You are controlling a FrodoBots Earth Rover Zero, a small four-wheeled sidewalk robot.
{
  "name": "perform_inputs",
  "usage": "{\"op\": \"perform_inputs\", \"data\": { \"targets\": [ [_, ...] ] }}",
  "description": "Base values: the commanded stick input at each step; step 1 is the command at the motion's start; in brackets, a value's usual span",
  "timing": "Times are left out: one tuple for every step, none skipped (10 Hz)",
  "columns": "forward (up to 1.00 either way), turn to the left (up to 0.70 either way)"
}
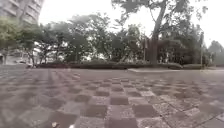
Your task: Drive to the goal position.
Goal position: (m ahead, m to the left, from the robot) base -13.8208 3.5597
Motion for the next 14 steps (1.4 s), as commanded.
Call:
{"op": "perform_inputs", "data": {
  "targets": [
    [0.00,0.85],
    [0.00,0.85],
    [0.00,0.85],
    [0.14,0.76],
    [0.80,0.36],
    [0.85,0.19],
    [0.85,0.00],
    [0.85,0.00],
    [0.85,0.00],
    [0.85,0.00],
    [0.85,0.00],
    [0.85,0.12],
    [0.85,0.26],
    [0.85,0.34]
  ]
}}
